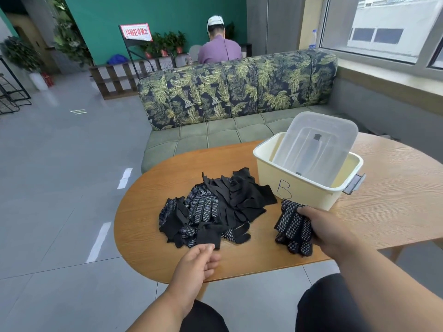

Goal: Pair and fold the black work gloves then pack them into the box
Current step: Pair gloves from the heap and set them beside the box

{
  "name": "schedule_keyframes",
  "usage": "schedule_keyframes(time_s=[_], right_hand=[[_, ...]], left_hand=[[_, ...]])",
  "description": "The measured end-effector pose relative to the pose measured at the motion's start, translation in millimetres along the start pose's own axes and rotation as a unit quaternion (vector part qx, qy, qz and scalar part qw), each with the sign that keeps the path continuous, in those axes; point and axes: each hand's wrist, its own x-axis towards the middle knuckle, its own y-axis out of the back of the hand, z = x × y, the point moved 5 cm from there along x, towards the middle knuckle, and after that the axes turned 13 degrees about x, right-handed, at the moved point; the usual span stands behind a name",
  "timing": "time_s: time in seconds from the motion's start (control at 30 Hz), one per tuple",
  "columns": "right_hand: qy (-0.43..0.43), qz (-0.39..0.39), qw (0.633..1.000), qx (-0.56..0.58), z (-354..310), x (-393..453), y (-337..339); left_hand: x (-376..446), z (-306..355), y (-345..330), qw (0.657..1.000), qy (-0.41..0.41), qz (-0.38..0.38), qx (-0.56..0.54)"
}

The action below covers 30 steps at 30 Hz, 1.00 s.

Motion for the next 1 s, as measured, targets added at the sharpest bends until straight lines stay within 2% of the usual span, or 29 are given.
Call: schedule_keyframes(time_s=[0.17,0.27,0.33,0.4,0.53,0.9,1.0], right_hand=[[0.001,0.034,0.999,-0.038,4,0,10],[0.045,0.058,0.987,-0.141,3,-5,11],[0.083,0.069,0.965,-0.238,-2,-10,10],[0.102,0.070,0.950,-0.287,-4,-11,10],[0.079,0.048,0.972,-0.215,-5,-9,7],[0.062,0.011,0.968,-0.244,3,-2,13],[0.085,0.009,0.952,-0.295,1,-3,13]], left_hand=[[5,-5,3,1.000,0.001,0.000,0.013],[7,-8,4,1.000,0.003,0.002,0.017],[8,-8,5,1.000,0.001,0.003,0.020],[7,-9,5,1.000,-0.001,0.003,0.019],[5,-8,5,1.000,-0.005,0.003,0.019],[9,-13,6,1.000,-0.011,0.006,0.002],[8,-12,5,1.000,-0.012,0.003,0.002]])
